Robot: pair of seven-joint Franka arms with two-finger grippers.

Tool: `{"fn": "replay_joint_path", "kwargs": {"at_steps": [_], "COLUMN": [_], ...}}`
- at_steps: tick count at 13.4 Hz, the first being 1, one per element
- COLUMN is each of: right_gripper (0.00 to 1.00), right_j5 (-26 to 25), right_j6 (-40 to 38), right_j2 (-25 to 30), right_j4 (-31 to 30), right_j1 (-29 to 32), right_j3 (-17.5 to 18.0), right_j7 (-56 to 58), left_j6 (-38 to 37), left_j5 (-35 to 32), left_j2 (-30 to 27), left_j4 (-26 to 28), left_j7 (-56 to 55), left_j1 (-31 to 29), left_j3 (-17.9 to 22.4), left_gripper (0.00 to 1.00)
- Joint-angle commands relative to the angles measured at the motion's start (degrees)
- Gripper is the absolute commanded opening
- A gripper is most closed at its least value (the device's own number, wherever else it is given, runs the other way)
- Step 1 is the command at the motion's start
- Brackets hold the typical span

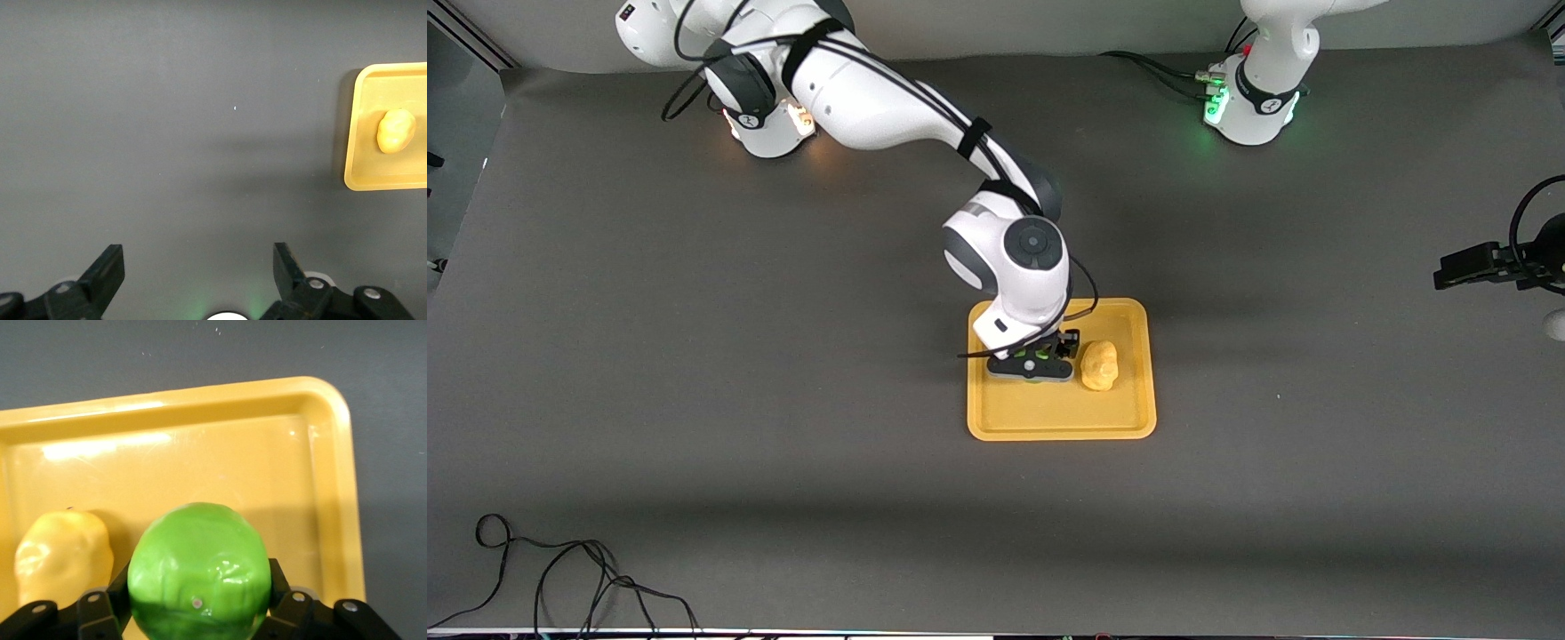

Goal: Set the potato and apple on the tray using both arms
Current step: 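Lower the apple beside the potato and open the right gripper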

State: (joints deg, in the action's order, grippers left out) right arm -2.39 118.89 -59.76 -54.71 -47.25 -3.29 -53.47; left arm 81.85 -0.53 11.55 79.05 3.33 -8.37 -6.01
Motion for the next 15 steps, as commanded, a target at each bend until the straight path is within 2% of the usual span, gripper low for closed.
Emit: {"fn": "replay_joint_path", "kwargs": {"at_steps": [1,7,8,9,13,15], "right_gripper": [0.37,0.38,0.49,0.99,1.0,1.0], "right_j5": [-0.68,-0.86,-0.86,-0.86,-0.95,-0.95], "right_j6": [2.13,2.49,2.49,2.49,1.79,-1.88], "right_j2": [-4.04,-4.76,-4.76,-4.76,-3.97,-0.65], "right_j4": [2.85,2.33,2.32,2.24,2.24,2.32], "right_j1": [0.14,0.05,0.05,0.05,0.14,0.23], "right_j3": [0.3,0.3,0.3,0.3,0.21,-0.05], "right_j7": [-1.2,-0.93,-1.11,-1.2,-1.02,-0.76], "left_j6": [0.76,1.12,1.12,1.03,0.85,0.94], "left_j5": [-0.61,-0.61,-0.61,-0.61,-0.61,-0.7], "left_j2": [-0.21,-0.21,-0.21,-0.21,-0.21,-0.21], "left_j4": [0.23,0.23,0.23,0.14,0.05,-0.03], "left_j7": [0.53,0.53,0.53,0.53,0.62,0.62], "left_j1": [0.28,0.28,0.28,0.19,0.19,0.19], "left_j3": [0.04,-0.05,-0.05,-0.05,0.04,0.04], "left_gripper": [0.99,0.99,0.99,0.99,0.99,0.99]}}
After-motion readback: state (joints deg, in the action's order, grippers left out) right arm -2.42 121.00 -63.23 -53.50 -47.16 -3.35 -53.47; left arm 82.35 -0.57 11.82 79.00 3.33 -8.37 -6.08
